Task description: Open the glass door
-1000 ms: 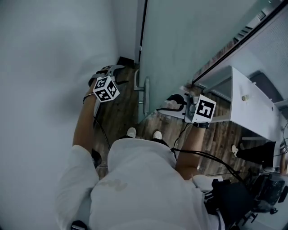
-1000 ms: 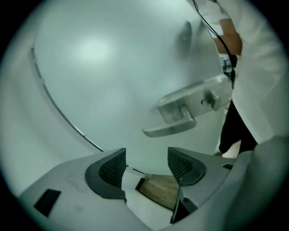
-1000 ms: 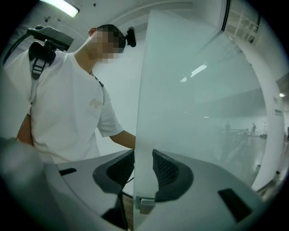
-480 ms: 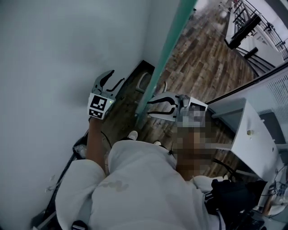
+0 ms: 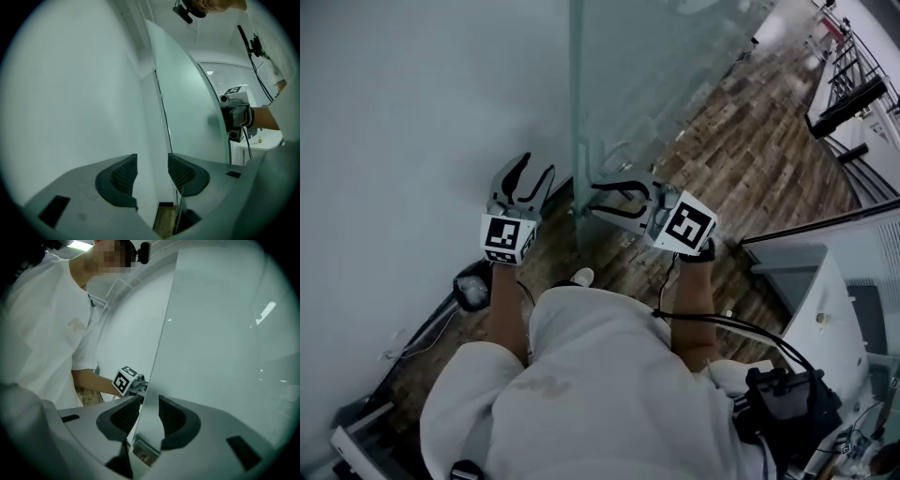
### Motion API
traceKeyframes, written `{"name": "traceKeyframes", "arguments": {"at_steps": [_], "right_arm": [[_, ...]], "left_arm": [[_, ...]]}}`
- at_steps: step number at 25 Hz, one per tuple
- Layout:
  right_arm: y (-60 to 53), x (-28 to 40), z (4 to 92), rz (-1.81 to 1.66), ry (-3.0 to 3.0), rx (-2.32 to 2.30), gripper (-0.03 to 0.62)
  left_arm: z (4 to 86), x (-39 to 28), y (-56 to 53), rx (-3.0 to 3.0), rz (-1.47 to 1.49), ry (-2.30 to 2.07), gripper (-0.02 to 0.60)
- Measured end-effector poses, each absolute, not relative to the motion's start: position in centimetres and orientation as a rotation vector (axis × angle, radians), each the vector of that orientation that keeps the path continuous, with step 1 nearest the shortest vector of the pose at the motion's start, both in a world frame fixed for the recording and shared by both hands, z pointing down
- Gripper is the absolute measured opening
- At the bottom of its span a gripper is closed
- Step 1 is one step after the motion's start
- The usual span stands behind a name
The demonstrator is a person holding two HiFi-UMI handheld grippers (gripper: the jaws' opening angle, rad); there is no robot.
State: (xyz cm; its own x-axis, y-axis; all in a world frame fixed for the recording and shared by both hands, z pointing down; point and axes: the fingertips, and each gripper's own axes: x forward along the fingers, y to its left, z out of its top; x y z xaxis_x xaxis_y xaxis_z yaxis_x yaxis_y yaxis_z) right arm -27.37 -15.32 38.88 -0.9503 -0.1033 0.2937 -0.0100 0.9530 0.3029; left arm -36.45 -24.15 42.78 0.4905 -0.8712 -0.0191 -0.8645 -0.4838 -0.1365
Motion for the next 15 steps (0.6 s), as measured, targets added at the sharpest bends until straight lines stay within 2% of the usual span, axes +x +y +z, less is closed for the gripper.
{"name": "traceKeyframes", "arguments": {"at_steps": [4, 6, 10, 13, 15], "right_arm": [[-17.2, -30.1, 38.7, -0.460, -2.800, 0.186, 0.129], [-18.2, -31.1, 38.3, -0.433, -2.817, 0.257, 0.129], [-20.9, -33.7, 37.9, -0.418, -2.818, 0.390, 0.110], [-24.0, -36.9, 38.0, -0.336, -2.843, 0.502, 0.038], [-25.7, -38.6, 38.3, -0.304, -2.851, 0.555, 0.017]], "left_arm": [[43.3, -39.0, -22.9, -2.556, -0.016, 1.671, 0.188], [43.4, -40.0, -22.2, -2.529, 0.020, 1.744, 0.159], [43.3, -42.4, -21.5, -2.468, 0.057, 1.843, 0.023], [43.7, -45.1, -21.7, -2.456, 0.067, 1.880, 0.020], [44.1, -46.3, -21.9, -2.453, 0.061, 1.889, 0.020]]}}
